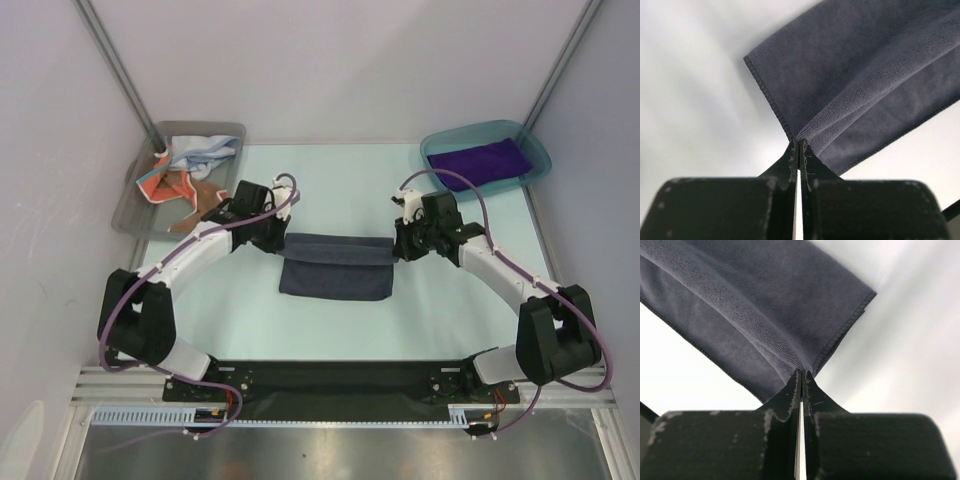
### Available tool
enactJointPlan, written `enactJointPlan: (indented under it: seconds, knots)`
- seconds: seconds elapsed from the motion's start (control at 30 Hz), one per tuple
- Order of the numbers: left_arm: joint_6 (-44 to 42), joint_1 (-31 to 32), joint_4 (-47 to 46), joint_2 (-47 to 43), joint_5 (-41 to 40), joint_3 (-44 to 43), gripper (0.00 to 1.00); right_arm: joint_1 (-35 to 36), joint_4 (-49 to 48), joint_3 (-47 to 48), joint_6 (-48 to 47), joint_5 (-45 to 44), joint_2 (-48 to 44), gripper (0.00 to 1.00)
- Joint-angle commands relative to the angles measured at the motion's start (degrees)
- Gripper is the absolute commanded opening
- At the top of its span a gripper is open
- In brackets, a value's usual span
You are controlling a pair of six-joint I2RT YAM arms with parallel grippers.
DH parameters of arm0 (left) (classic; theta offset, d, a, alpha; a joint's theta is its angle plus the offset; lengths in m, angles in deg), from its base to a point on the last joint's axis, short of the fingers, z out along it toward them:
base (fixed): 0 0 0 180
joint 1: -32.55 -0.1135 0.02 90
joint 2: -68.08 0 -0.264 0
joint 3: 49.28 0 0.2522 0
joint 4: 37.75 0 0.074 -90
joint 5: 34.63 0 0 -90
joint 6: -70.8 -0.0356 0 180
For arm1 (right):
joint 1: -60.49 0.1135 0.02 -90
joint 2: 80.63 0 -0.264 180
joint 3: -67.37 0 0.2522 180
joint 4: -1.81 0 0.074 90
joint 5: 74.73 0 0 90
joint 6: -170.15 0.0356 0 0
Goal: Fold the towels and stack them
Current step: Fold the towel
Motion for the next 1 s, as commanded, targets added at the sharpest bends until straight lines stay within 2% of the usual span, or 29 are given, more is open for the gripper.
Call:
enactJointPlan:
  seconds: [0.0,0.43,0.97]
  knots:
    - [2.1,1.1,-1.5,-3.4,-0.7,2.0,0.0,0.5,0.5,-1.5,2.8,-1.3,-2.4,0.0]
    - [4.0,3.2,-0.1,-4.9,-2.9,6.4,0.0,1.5,4.3,-3.4,7.6,-1.3,-0.6,0.0]
    - [6.1,5.1,0.5,-7.0,-7.2,9.1,0.0,2.7,4.6,-6.8,11.4,-0.4,-3.2,0.0]
